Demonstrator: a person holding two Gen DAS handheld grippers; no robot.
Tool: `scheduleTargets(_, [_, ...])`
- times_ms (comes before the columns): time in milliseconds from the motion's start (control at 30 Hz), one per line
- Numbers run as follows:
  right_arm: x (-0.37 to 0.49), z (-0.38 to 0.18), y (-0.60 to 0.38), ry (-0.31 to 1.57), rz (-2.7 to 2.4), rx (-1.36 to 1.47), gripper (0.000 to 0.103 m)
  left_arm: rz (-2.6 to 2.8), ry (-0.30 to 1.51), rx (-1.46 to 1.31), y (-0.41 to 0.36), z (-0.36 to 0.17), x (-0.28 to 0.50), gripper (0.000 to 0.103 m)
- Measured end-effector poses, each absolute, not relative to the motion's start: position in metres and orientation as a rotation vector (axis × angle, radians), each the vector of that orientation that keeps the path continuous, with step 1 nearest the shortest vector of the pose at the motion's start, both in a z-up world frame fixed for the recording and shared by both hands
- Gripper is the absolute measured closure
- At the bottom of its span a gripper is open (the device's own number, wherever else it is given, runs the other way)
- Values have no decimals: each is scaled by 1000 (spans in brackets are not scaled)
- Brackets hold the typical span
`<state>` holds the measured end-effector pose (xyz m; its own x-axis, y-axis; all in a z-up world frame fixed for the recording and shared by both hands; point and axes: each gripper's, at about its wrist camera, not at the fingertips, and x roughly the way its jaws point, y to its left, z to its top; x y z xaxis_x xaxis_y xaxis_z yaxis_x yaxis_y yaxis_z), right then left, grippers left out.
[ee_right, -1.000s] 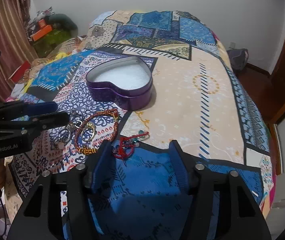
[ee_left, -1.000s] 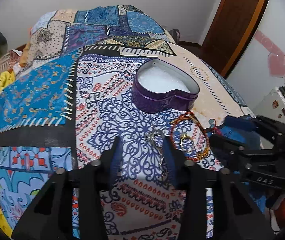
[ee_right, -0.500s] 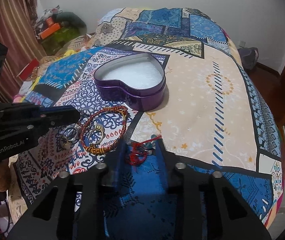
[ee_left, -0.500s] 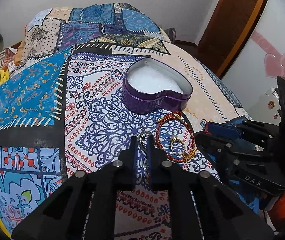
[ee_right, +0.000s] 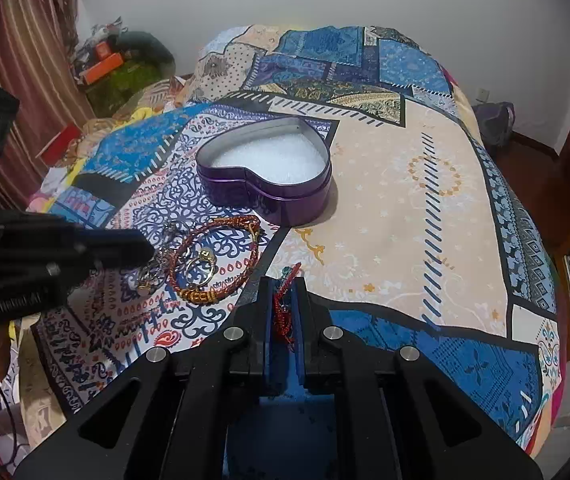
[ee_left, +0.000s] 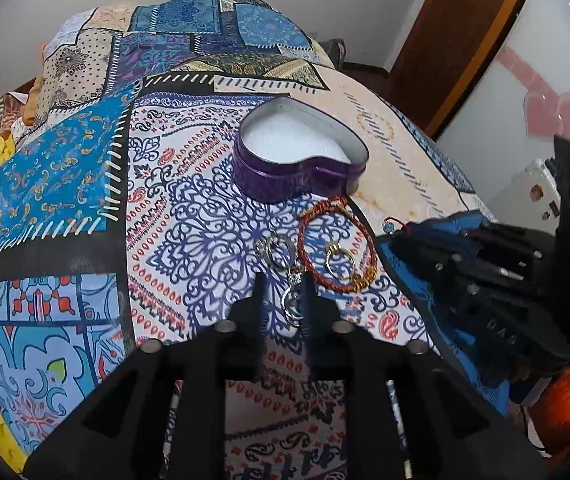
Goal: Organize jewelry
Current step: 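Grasp a gold ring with the left gripper while the right gripper holds the red bracelet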
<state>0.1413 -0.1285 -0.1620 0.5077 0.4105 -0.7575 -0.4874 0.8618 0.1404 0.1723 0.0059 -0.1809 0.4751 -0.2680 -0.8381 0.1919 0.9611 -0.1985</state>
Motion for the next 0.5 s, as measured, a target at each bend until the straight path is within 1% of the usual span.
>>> scheduleTargets(200, [137,-158,-133,877,536,-76,95,-301,1048,-71,-2,-182,168,80])
scheduleTargets(267, [136,-158,-135,877,534,-70,95,-301,1052,-60,-5,-182,167,74])
scheduleTargets(333, [136,-158,-136,878,533,-63,95,-292,1053,-46,-6,-182,165,72])
scheduleTargets(500, [133,-155,-138,871,532,-52,95,-287,1061,-47,-1,-184,160,71])
